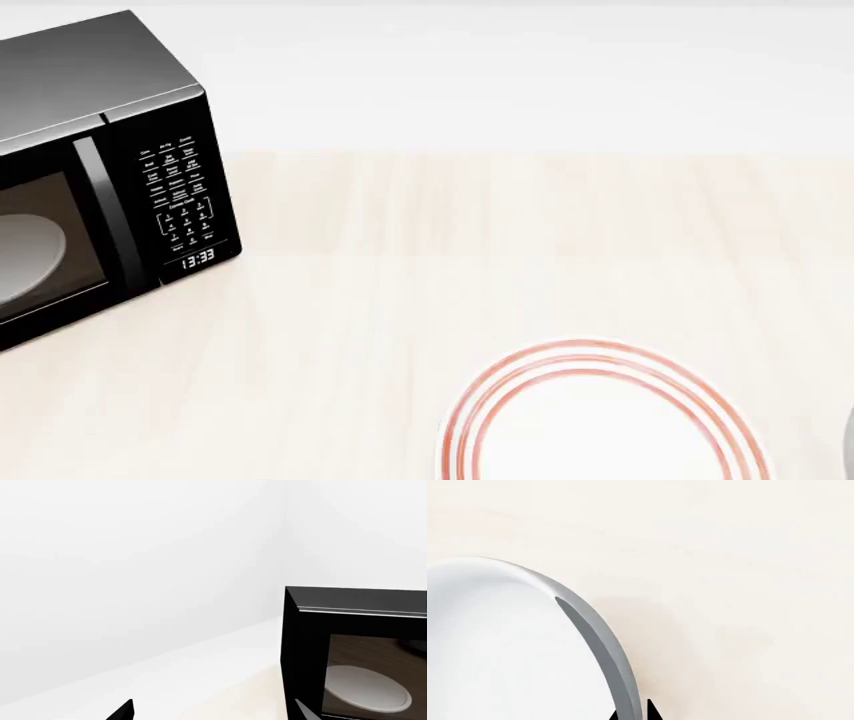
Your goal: Put the white bowl to the right of the plate.
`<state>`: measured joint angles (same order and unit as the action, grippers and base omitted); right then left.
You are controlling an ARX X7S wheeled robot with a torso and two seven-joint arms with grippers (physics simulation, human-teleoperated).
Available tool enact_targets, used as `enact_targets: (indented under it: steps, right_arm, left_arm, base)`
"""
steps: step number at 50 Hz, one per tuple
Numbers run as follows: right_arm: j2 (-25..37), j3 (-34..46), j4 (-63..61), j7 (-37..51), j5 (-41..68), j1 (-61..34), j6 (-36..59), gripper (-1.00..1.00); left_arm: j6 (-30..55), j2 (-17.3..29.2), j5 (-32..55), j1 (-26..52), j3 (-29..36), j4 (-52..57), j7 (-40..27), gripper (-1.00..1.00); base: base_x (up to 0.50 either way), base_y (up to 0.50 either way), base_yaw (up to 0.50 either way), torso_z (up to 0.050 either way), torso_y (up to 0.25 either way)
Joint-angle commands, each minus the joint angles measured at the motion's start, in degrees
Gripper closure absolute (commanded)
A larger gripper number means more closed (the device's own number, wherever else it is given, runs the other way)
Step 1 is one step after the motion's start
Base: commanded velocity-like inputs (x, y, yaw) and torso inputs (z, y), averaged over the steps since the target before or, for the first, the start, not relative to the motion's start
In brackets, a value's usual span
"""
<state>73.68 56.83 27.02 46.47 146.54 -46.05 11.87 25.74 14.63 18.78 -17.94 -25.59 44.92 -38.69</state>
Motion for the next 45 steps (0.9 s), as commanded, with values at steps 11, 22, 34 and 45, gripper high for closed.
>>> enact_targets:
  steps: [11, 22, 34, 45]
  right_arm:
    - [-1.8, -0.2, 3.3, -2.0, -1.4, -0.3, 0.3, 1.00]
    - [-1.4, -0.8, 2.0, -2.9, -2.6, -0.3, -1.6, -1.00]
    - [-1.0, -1.1, 0.9, -2.9, -2.8, -0.2, -2.1, -1.00]
    - [14.2, -3.5, -29.0, 6.9, -10.4, 2.3, -26.4, -1.00]
  left_arm:
    - [-0.2, 0.3, 0.0, -0.3, 0.5, 0.2, -0.4, -1.00]
    - [-0.4, 0.4, 0.2, -0.4, 0.5, 0.2, -0.5, -1.00]
    - [-0.3, 0.6, 0.2, -0.4, 0.7, 0.2, -0.8, -1.00]
    - [-0.5, 0.7, 0.2, -0.6, 1.1, 0.3, -0.8, -1.00]
  base:
    - [0.00, 0.00, 0.00, 0.000, 0.001]
    - [0.00, 0.00, 0.00, 0.000, 0.000]
    - [0.00, 0.00, 0.00, 0.000, 0.000]
    - [0.00, 0.00, 0.00, 0.000, 0.000]
